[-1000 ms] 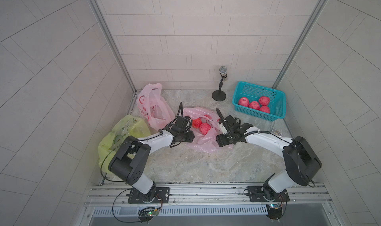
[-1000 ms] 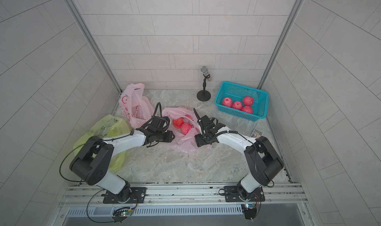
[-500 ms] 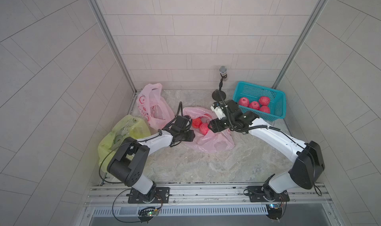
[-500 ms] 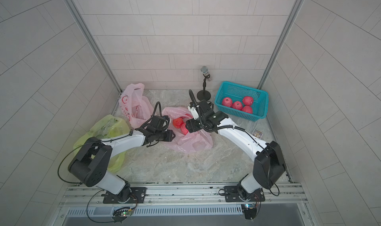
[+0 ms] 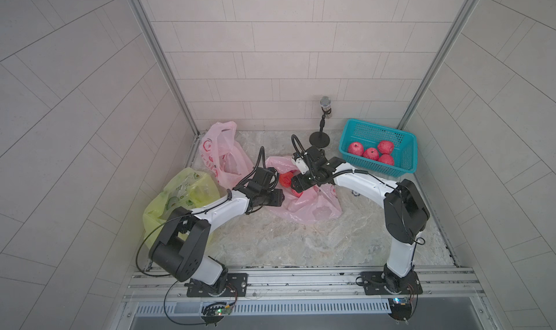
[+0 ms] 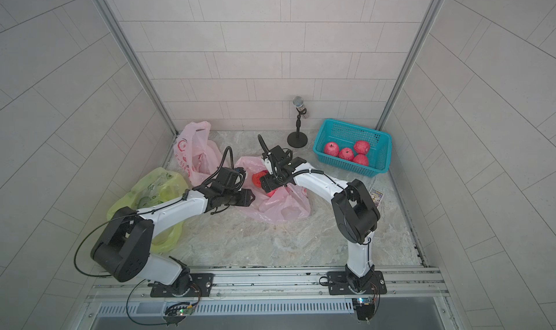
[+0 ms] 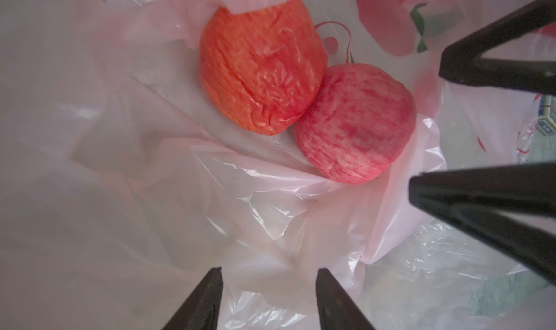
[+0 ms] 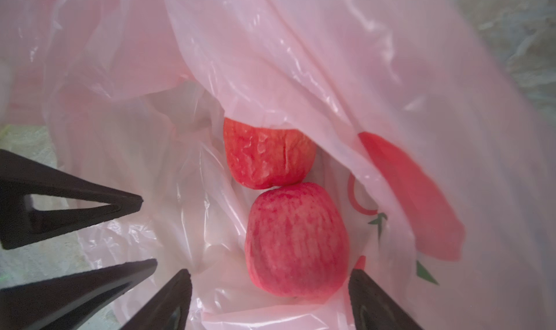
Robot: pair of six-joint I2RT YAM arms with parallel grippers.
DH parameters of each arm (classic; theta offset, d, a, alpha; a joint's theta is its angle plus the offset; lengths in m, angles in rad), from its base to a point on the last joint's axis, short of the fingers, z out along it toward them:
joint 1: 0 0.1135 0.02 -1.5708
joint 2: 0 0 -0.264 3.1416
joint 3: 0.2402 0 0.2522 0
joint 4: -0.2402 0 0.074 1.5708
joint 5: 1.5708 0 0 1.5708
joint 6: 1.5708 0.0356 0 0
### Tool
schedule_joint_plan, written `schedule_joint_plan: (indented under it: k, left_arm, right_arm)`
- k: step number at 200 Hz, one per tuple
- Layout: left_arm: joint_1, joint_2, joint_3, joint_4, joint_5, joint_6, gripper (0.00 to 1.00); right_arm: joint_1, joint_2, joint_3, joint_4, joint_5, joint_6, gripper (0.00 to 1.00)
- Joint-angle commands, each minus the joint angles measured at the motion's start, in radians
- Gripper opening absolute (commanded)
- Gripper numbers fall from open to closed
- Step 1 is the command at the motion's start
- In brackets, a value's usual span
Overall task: Untie the knot of a plastic bag & take out the apple
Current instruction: Pick up the apple from the plastic bag.
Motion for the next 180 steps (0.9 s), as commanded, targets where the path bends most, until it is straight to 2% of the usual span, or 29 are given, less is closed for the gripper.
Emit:
schedule_joint_plan:
  k: [1, 127, 146, 180]
  left_arm:
    - [0.004, -0.025, 0.026, -0.029, -0.018, 0.009, 0.56]
    - [0.012, -0.009, 0.079, -0.038, 0.005, 0.019, 0.6]
    - [0.015, -0.014, 0.08, -0.036, 0.006, 0.024, 0.61]
    - [0.017, -0.025, 0.08, -0.038, 0.008, 0.032, 0.64]
  right_arm:
    - [-0.001, 0.041, 0.029, 0.01, 0.06, -0.047, 0.85]
    - [0.002, 0.179, 0.049, 0.003, 0.001, -0.021, 0.87]
    - [0.002, 0.175, 0.038, 0.003, 0.009, -0.018, 0.84]
    - [0.001, 0.15, 0.033, -0.001, 0.007, -0.014, 0.73]
